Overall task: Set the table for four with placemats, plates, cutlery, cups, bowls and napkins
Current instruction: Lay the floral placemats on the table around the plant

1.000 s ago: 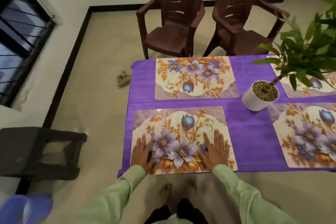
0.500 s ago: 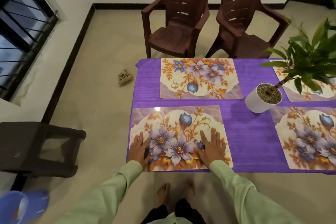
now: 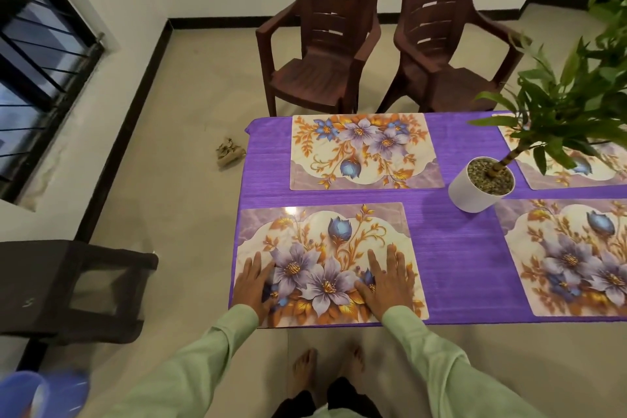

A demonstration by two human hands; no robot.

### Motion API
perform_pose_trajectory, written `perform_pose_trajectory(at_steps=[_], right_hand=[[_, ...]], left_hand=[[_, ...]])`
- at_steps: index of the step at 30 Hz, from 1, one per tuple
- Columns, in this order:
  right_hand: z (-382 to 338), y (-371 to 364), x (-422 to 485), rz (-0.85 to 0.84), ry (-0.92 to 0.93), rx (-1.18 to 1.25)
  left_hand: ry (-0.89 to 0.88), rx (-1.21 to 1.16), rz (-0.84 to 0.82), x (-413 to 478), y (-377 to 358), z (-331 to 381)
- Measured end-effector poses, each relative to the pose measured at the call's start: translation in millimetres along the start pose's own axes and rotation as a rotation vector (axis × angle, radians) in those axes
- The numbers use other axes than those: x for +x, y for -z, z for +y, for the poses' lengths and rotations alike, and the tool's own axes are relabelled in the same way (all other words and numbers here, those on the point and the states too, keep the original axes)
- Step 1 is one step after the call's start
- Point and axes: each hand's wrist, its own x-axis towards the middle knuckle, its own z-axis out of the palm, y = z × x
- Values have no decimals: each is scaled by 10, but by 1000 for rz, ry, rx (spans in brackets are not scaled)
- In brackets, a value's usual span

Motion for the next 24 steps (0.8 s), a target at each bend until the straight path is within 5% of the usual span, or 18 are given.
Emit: perform_pose_trajectory(at_steps=[14, 19, 24], right_hand=[[125, 281, -33, 109, 31, 254], [111, 386, -137, 255, -59, 398], [-46, 385, -456, 391, -248, 559]], left_hand=[[-113, -394, 194, -14, 459, 228], [-275, -451, 254, 139, 585, 317], [-418, -497, 148, 305, 654, 471]])
